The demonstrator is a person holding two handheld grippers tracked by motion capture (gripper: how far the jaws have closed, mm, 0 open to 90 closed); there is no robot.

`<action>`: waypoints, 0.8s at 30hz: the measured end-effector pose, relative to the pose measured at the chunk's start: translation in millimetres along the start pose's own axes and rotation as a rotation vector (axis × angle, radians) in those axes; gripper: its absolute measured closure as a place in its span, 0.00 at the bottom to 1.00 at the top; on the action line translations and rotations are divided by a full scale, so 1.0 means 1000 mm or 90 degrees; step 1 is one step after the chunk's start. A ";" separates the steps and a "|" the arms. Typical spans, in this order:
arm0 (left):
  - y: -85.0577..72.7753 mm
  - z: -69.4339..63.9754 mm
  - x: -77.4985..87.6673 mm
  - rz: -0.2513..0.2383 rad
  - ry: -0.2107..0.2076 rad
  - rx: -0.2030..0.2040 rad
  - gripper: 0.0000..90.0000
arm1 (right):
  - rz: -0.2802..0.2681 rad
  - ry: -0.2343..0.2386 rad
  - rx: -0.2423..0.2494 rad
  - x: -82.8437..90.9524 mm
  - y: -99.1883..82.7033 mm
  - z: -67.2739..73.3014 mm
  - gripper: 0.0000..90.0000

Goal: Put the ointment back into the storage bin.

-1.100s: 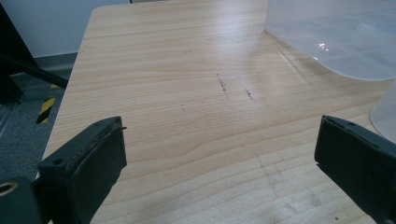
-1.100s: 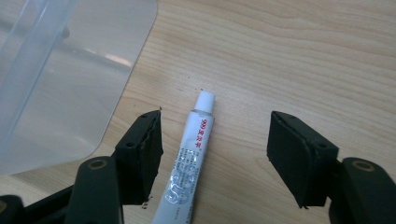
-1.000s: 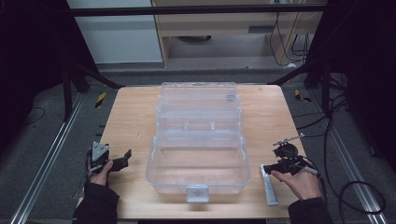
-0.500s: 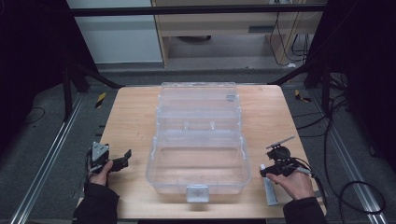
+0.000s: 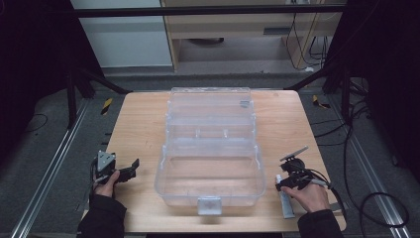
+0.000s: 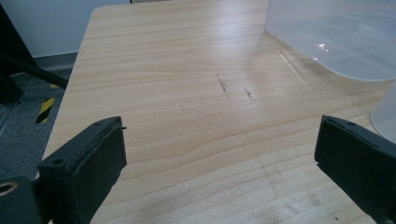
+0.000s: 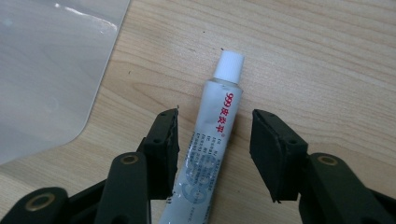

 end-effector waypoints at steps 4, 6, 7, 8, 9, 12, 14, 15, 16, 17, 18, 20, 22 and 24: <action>0.000 0.000 0.000 0.000 0.000 0.000 0.02 | 0.008 -0.003 0.002 -0.003 0.001 0.000 0.59; 0.000 0.000 0.000 0.000 0.000 0.000 0.02 | 0.013 -0.003 0.003 -0.006 0.001 0.001 0.62; 0.000 0.000 0.000 0.000 0.000 0.000 0.02 | 0.017 -0.005 0.003 -0.006 0.002 0.001 0.63; 0.000 0.000 0.000 0.000 0.000 0.001 0.02 | 0.017 -0.005 0.003 -0.006 0.002 0.001 0.63; 0.000 0.000 0.000 0.000 -0.001 0.001 0.02 | 0.020 -0.007 0.006 -0.007 0.002 0.001 0.64; 0.000 0.000 0.000 0.000 -0.001 0.001 0.02 | 0.029 -0.011 0.004 -0.010 0.002 0.001 0.67; 0.000 0.000 0.000 0.000 -0.001 0.001 0.02 | 0.034 -0.014 0.004 -0.011 0.003 0.001 0.68; 0.000 0.000 0.000 0.000 -0.001 0.001 0.02 | 0.035 -0.015 0.003 -0.012 0.003 0.002 0.69; 0.000 0.000 0.000 0.000 -0.001 0.001 0.02 | 0.036 -0.015 0.002 -0.013 0.003 0.001 0.70; 0.000 0.000 0.000 0.000 -0.001 0.001 0.02 | 0.036 -0.015 0.002 -0.013 0.003 0.002 0.70; 0.000 0.000 0.000 0.000 -0.001 0.001 0.02 | 0.037 -0.014 0.001 -0.013 0.004 0.002 0.71; 0.000 0.000 0.000 0.000 -0.001 0.001 0.02 | 0.040 -0.012 0.000 -0.014 0.004 0.002 0.72; 0.000 0.000 0.000 0.000 -0.001 0.001 0.02 | 0.044 -0.011 0.002 -0.016 0.004 0.003 0.74; 0.000 0.000 0.000 0.000 -0.001 0.001 0.02 | 0.049 -0.009 0.004 -0.016 0.004 0.003 0.76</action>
Point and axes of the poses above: each handheld gripper's, and its own axes: x roughly backward along the jaws, y roughly out of its top, z roughly to its left, the point moved 4 cm from there along -x, roughly forward along the jaws, and after that the axes turned 5 degrees about x, right-handed, at the moved point
